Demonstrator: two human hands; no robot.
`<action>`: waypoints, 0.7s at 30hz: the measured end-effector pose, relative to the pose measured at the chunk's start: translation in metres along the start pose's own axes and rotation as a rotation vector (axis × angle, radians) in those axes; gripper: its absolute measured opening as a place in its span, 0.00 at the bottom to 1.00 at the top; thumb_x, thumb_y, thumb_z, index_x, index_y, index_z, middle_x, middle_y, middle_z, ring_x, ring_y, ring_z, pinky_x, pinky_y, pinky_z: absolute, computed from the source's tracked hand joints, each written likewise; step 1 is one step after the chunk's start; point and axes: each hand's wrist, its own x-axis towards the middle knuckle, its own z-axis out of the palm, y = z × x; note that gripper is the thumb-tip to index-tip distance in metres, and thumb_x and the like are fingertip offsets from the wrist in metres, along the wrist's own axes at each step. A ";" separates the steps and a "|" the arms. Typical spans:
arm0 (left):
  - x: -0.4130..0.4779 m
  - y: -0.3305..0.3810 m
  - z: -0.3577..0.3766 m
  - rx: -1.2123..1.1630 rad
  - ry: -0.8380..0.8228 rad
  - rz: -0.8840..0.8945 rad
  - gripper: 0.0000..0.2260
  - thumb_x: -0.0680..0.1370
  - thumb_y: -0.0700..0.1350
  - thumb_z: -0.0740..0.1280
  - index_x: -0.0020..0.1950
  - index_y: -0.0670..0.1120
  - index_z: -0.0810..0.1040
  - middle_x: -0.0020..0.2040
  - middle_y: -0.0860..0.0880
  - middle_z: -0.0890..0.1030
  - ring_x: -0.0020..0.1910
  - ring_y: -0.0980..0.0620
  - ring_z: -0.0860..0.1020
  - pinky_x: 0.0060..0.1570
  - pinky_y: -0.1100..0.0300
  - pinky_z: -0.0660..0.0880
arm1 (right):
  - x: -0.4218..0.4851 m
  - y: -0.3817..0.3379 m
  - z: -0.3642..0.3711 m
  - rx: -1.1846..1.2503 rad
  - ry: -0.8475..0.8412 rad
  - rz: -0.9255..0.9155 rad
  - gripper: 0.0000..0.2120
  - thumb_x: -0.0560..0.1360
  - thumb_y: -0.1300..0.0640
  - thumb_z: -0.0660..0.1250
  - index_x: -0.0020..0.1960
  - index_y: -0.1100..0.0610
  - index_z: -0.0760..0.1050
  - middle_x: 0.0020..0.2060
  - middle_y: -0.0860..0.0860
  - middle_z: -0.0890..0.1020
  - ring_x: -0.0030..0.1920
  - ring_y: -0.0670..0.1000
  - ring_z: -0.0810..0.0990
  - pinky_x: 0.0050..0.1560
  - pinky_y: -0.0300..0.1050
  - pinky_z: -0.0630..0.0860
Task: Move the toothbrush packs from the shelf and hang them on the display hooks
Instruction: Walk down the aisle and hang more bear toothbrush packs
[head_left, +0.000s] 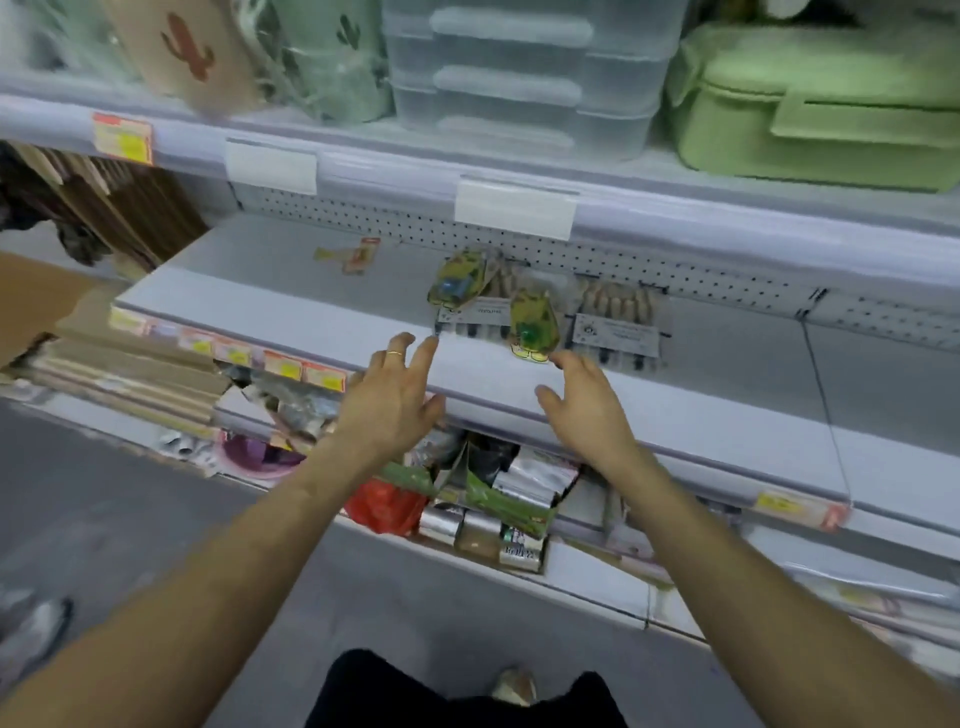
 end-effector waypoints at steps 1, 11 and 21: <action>0.010 -0.006 0.005 -0.006 -0.023 -0.003 0.36 0.80 0.55 0.68 0.83 0.50 0.56 0.80 0.41 0.61 0.72 0.36 0.69 0.61 0.35 0.77 | 0.013 0.000 0.004 -0.009 -0.007 0.019 0.22 0.84 0.54 0.65 0.76 0.59 0.69 0.71 0.59 0.74 0.72 0.60 0.72 0.69 0.55 0.73; 0.130 -0.062 0.031 -0.151 -0.055 -0.079 0.24 0.86 0.49 0.59 0.82 0.45 0.60 0.74 0.36 0.68 0.70 0.33 0.72 0.62 0.37 0.73 | 0.108 0.005 0.036 -0.241 0.157 0.198 0.10 0.81 0.62 0.64 0.59 0.66 0.79 0.58 0.64 0.78 0.56 0.65 0.79 0.52 0.53 0.76; 0.231 -0.060 0.059 -0.326 -0.065 -0.108 0.24 0.86 0.58 0.58 0.78 0.45 0.65 0.69 0.35 0.73 0.66 0.33 0.75 0.61 0.42 0.73 | 0.145 -0.007 0.072 -0.314 0.299 0.424 0.30 0.84 0.39 0.56 0.62 0.65 0.77 0.65 0.64 0.76 0.66 0.65 0.73 0.64 0.58 0.70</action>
